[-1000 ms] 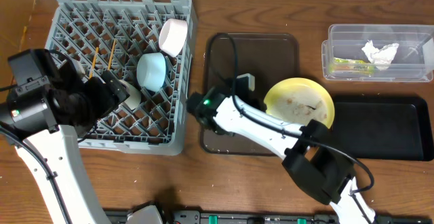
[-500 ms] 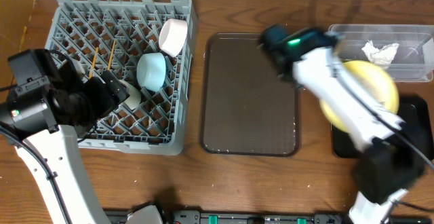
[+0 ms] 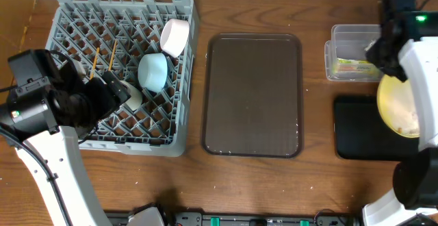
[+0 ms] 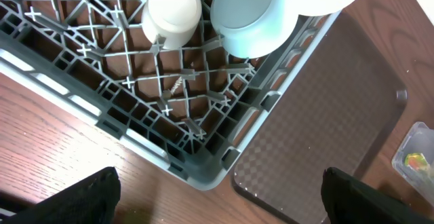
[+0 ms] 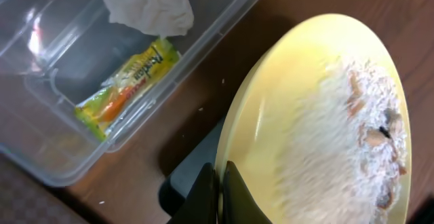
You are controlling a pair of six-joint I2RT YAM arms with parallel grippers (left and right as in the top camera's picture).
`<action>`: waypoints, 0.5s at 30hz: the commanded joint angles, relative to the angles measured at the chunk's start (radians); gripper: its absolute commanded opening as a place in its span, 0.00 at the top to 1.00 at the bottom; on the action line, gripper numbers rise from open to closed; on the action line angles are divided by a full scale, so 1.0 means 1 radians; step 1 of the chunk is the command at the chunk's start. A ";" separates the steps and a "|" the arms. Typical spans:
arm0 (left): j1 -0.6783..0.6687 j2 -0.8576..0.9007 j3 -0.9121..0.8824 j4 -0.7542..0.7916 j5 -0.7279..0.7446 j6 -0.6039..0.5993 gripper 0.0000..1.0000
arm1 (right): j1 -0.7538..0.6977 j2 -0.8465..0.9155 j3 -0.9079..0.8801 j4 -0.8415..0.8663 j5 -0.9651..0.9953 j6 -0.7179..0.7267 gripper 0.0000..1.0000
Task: Sort waste into correct bins and load items into the dishwasher
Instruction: 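Tilt the plate to dump the rice onto the black tray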
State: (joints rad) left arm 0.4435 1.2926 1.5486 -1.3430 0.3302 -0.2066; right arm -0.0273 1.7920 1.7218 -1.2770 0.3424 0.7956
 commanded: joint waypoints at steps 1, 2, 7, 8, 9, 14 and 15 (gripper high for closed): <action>0.005 0.002 0.004 -0.003 -0.009 -0.002 0.05 | -0.054 -0.023 -0.039 0.036 -0.106 -0.088 0.99; 0.005 0.002 0.004 -0.003 -0.009 -0.002 0.05 | -0.060 -0.023 -0.046 0.046 -0.119 -0.095 0.99; 0.005 0.002 0.004 -0.003 -0.010 -0.002 0.05 | -0.063 -0.023 -0.083 0.084 -0.191 -0.098 0.99; 0.005 0.002 0.004 -0.003 -0.009 -0.002 0.05 | -0.063 -0.023 -0.089 0.087 -0.206 -0.098 0.99; 0.005 0.002 0.004 -0.003 -0.010 -0.001 0.05 | -0.063 -0.023 -0.098 0.093 -0.223 -0.098 0.99; 0.005 0.002 0.004 -0.003 -0.009 -0.002 0.05 | -0.063 -0.023 -0.183 0.159 -0.327 -0.105 0.99; 0.005 0.002 0.004 -0.003 -0.009 -0.002 0.05 | -0.064 -0.023 -0.212 0.175 -0.357 -0.105 0.99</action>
State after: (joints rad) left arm 0.4435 1.2926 1.5486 -1.3430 0.3302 -0.2066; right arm -0.0887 1.7912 1.5635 -1.1233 0.0689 0.7116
